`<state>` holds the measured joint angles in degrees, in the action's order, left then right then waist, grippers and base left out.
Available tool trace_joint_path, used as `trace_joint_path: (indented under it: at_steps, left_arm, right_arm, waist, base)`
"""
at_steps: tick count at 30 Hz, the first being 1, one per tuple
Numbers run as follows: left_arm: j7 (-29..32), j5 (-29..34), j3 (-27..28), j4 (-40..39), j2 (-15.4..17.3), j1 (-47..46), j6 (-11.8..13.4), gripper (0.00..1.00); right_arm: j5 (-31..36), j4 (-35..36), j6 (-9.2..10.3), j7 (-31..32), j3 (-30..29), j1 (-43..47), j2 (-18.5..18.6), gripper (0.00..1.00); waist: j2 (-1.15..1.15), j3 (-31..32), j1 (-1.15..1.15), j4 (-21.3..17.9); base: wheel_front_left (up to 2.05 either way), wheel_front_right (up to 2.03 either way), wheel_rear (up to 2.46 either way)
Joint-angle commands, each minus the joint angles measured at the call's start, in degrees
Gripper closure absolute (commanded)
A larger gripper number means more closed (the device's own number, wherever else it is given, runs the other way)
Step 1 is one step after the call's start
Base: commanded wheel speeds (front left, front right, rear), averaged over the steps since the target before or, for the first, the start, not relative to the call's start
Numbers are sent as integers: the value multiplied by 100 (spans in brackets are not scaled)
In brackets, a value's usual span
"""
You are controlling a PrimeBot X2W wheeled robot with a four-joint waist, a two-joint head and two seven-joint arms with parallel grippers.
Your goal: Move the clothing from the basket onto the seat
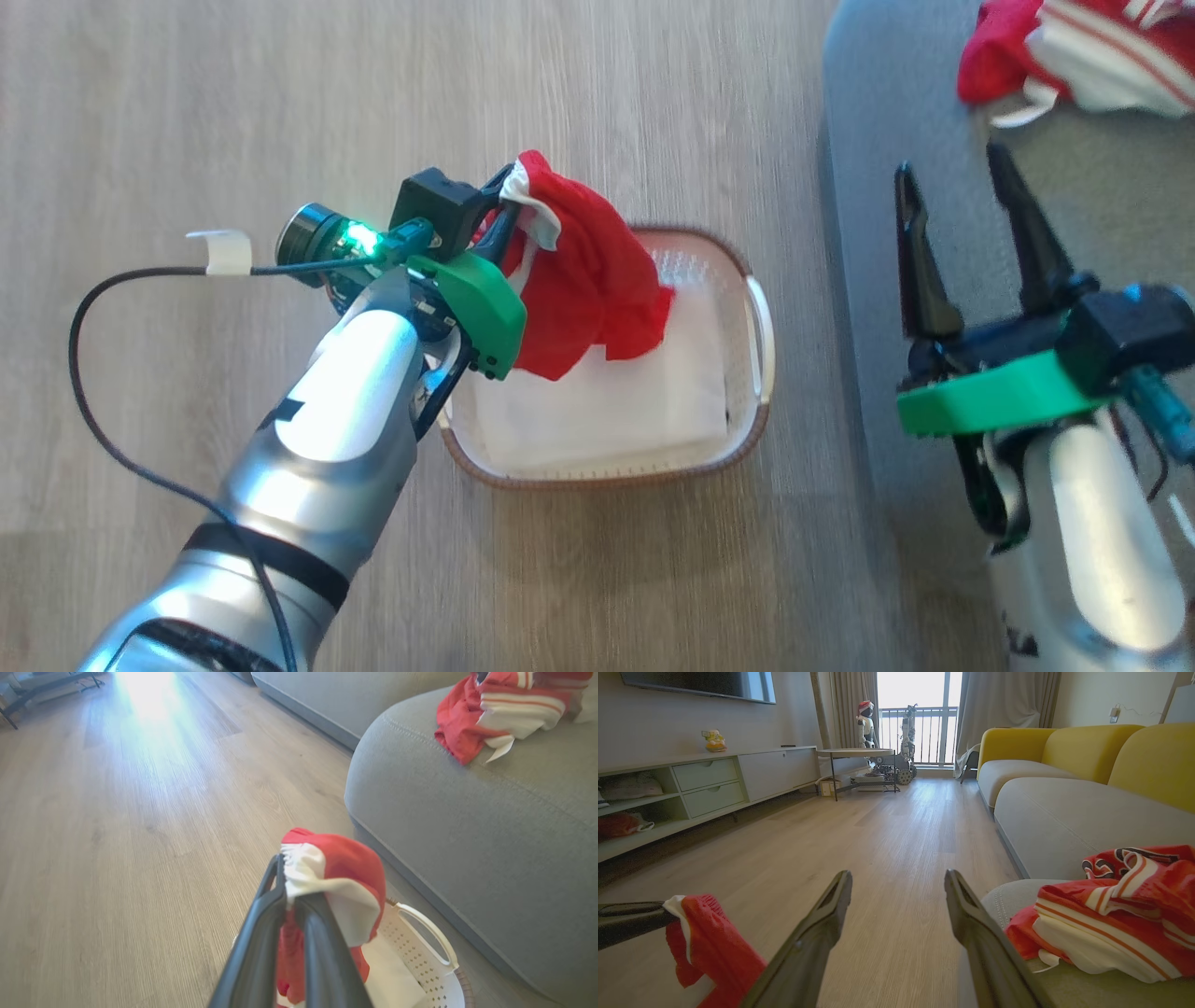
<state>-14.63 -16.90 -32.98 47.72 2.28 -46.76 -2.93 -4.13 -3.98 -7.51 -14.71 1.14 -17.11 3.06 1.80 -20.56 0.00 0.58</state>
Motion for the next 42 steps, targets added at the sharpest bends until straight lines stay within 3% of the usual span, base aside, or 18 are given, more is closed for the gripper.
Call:
trace_joint_path:
  at_steps: [1, 18, 26, 35, 42]
  left_arm:
    - [-2, -67, 146, -191, 109, -106, -33, 100]
    - [189, -321, 181, -264, 95, -549, -62, 100]
    - [374, -433, 80, -265, 80, -771, -104, 100]
    - [383, -656, -252, -461, 63, -891, -104, 100]
    - [553, -1050, -854, -1089, 61, -814, 275, 100]
  right_arm:
    - [-47, 126, 2, -29, 113, 104, -18, 0]
    - [-229, -483, 2, -29, 237, 913, -18, 0]
    - [-265, -776, 2, -29, 450, 961, -18, 0]
    - [-76, -1474, 2, 20, 1304, 371, -18, 0]
    - [-60, -2382, 2, 11, 2085, -418, -18, 0]
  waist:
    - [0, 461, 0, 126]
    - [0, 1817, 0, 297]
    - [0, 2056, 0, 452]
    - [0, 2146, 0, 598]
    - [0, 2204, 0, 695]
  base:
    - [0, 0, 0]
    - [0, 0, 0]
    - [0, 0, 0]
    - [0, 0, 0]
    - [0, 0, 0]
